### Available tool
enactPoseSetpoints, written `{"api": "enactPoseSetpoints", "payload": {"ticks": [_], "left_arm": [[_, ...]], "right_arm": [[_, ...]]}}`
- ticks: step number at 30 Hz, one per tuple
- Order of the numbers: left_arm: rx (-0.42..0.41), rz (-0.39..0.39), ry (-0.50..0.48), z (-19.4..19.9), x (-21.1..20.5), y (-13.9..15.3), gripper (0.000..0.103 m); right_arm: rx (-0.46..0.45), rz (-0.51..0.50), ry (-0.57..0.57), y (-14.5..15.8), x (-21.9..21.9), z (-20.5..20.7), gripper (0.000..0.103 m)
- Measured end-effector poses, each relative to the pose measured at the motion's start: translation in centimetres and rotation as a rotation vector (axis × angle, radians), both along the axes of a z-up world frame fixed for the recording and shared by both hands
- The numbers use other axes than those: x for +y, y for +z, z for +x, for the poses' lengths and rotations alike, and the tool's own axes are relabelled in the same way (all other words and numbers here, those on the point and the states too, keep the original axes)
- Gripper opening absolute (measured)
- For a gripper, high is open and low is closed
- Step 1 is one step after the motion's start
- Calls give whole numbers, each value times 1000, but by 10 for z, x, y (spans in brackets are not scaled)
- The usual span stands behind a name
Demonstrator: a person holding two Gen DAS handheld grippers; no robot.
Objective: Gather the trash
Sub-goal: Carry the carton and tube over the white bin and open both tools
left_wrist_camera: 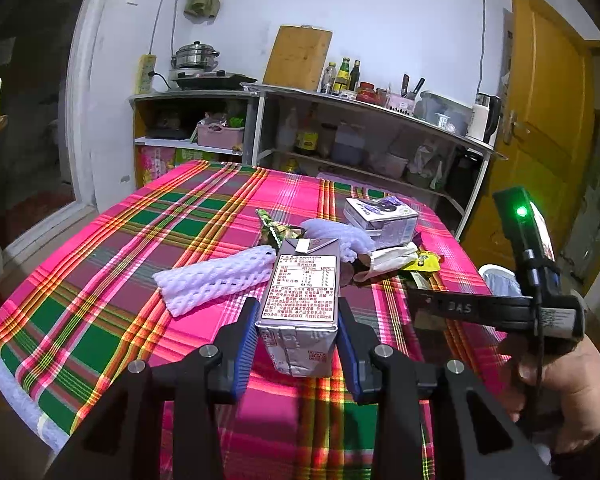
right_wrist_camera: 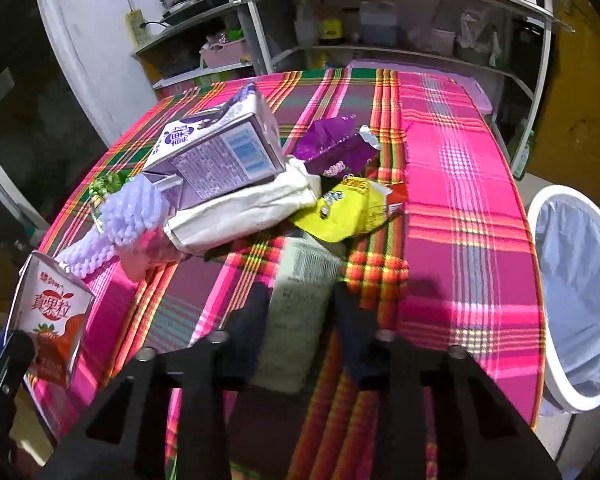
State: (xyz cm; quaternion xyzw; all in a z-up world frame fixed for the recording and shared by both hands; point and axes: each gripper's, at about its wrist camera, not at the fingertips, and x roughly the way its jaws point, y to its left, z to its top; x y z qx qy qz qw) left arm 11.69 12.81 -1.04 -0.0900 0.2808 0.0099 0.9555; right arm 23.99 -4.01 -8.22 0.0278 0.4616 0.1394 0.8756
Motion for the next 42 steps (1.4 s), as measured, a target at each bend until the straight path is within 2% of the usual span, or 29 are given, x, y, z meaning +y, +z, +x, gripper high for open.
{"api": "enactPoseSetpoints", "payload": {"ticks": [12,22,33,42], "left_arm": [[20,5,-77,-3,-39,5,37],[17,5,-229,7,-114,19,37],[10,20,-406,45,-200,30,37],[70,10,-507,92,-262,11,37]], "right_arm": [[-56,55,5,12,-53,-50,26],[-106,86,-120,32,-134,-76,26],[-105,77,-263,25,-218,-72,27],[-65,70,-310,5,-261,-54,27]]}}
